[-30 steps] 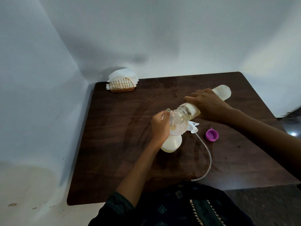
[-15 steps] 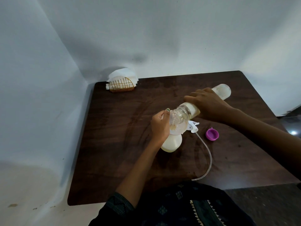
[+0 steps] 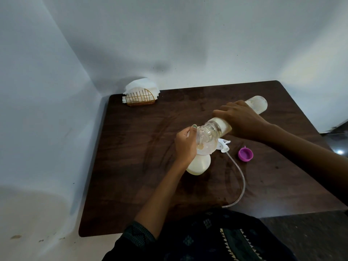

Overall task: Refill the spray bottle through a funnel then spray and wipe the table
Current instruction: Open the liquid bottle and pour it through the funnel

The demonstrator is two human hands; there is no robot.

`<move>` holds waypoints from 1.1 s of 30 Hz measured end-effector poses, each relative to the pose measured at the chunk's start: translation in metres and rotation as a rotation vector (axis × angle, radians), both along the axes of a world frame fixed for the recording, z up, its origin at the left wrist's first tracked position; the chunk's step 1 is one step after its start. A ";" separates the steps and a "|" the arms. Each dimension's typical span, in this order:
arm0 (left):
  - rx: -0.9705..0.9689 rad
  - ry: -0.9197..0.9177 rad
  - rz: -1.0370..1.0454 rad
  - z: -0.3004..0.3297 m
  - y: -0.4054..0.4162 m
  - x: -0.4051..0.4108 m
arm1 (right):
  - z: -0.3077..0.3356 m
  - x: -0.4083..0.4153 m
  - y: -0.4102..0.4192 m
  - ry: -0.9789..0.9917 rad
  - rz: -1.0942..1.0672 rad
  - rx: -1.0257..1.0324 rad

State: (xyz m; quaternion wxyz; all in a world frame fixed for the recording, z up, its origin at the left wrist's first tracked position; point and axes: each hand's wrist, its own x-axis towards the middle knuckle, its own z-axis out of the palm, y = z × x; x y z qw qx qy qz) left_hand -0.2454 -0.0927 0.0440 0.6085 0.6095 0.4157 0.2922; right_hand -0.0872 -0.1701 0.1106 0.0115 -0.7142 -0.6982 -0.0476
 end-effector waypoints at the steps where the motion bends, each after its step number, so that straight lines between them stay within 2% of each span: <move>1: -0.001 -0.001 0.001 0.000 0.000 0.000 | 0.000 0.000 0.000 -0.001 0.001 0.001; 33: 0.021 -0.025 0.006 -0.001 0.002 -0.002 | 0.002 -0.003 0.003 -0.019 0.001 -0.020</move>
